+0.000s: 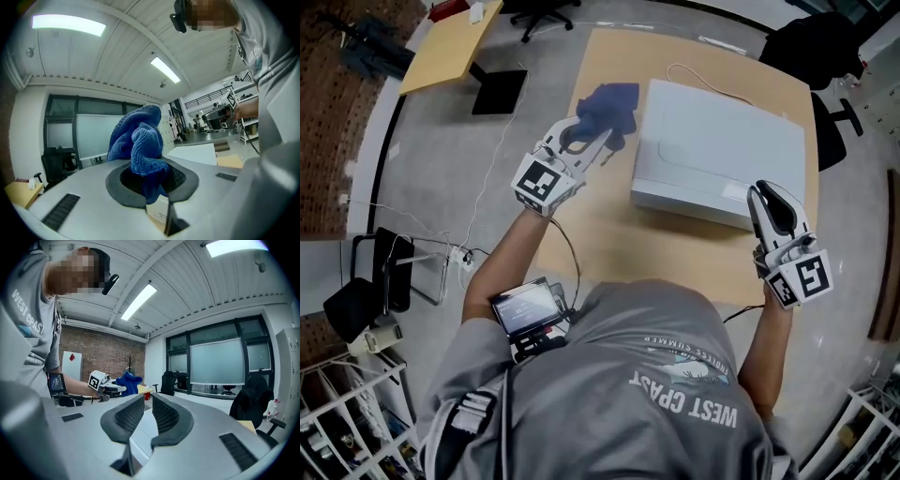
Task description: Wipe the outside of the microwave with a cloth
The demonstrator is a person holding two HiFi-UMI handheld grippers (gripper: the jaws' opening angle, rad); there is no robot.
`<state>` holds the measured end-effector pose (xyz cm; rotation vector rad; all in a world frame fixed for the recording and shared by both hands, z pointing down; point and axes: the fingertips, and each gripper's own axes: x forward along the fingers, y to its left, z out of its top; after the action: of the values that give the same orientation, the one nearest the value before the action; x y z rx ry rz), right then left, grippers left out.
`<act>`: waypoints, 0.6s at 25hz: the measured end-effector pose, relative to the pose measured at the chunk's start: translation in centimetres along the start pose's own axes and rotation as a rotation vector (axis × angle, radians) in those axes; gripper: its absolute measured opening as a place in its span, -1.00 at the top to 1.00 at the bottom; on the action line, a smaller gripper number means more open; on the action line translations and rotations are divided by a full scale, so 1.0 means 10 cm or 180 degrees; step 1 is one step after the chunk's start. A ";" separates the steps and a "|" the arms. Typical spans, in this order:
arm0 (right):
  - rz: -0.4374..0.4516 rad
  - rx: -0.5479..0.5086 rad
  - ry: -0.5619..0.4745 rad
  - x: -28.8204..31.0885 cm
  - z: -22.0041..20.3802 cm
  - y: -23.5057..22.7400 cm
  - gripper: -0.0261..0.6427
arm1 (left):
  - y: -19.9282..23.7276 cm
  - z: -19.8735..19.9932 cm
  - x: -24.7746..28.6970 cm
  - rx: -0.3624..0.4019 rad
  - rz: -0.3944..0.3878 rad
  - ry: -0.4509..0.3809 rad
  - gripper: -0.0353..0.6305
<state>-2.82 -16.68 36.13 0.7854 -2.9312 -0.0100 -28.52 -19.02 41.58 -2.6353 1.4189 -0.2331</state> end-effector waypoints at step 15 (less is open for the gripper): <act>-0.0038 -0.0041 -0.0067 -0.69 0.04 0.19 0.75 | -0.41 0.56 -0.24 0.0177 0.0118 -0.0137 0.69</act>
<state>2.16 -11.63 35.07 0.8058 -2.9432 -0.0382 -25.33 -14.48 36.74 -2.5517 1.4252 -0.2074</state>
